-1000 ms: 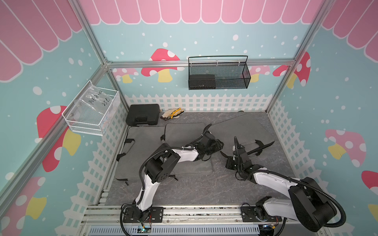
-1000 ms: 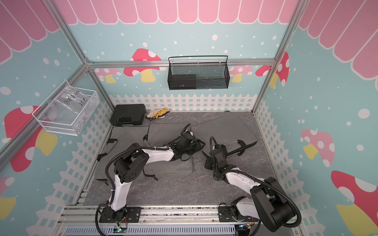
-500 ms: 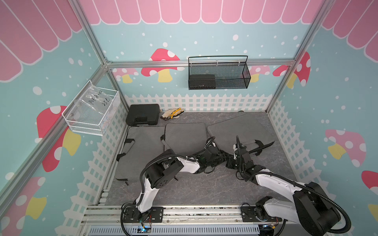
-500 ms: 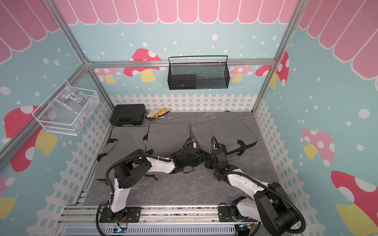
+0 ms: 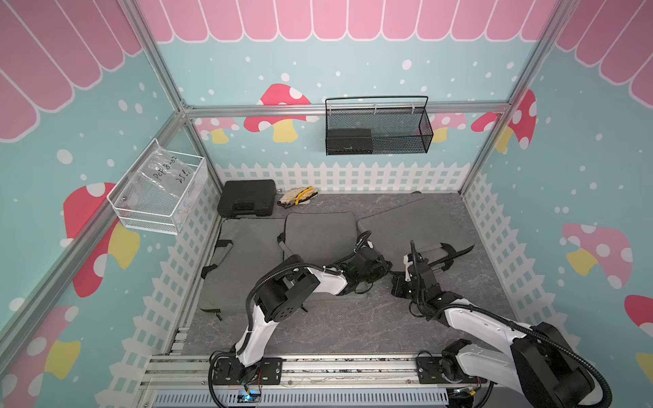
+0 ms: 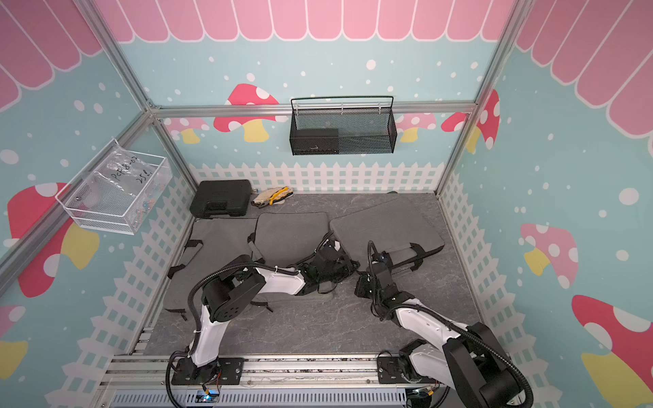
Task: Put the mouse into the laptop bag
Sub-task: Zip the zipper on the zippered laptop bag.
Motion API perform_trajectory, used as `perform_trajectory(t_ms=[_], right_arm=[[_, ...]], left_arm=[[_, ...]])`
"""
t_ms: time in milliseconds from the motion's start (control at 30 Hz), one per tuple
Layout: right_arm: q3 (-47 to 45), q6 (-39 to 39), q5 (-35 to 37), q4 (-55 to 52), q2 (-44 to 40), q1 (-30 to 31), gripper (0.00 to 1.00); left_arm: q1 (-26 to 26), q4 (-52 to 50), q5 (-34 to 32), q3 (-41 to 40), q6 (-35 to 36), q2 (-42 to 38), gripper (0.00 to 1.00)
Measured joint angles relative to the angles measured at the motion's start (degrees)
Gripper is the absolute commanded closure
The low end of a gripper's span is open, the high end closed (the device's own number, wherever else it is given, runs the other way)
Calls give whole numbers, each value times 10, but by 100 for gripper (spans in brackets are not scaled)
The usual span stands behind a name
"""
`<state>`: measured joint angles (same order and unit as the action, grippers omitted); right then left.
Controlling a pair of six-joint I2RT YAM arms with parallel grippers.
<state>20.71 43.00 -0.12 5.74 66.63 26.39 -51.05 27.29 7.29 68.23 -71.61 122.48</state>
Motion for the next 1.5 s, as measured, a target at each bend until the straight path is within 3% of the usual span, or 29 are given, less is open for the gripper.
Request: perform_trajectory(t_ms=[233, 633, 933, 1000, 1200, 1400, 1467, 1500], right_arm=[[0, 2, -51, 25, 21, -73, 100], [43, 4, -113, 47, 123, -207, 100], [53, 18, -180, 66, 131, -299, 100], [54, 29, -179, 72, 131, -324, 100], [35, 54, -79, 33, 127, -431, 100], [26, 34, -83, 20, 103, -448, 100], [17, 13, -112, 32, 82, -436, 85], [15, 3, -116, 35, 64, -419, 76]], left_arm=[[33, -8, 49, -3, 18, -7, 100], [92, -115, 123, 14, 92, -54, 100], [159, -221, 205, 54, 158, -88, 100], [179, -238, 222, 61, 167, -88, 100], [281, -284, 230, 83, 182, -87, 100], [315, -303, 232, 138, 190, -66, 100], [310, -303, 231, 143, 194, -61, 100], [306, -304, 231, 143, 196, -58, 92]])
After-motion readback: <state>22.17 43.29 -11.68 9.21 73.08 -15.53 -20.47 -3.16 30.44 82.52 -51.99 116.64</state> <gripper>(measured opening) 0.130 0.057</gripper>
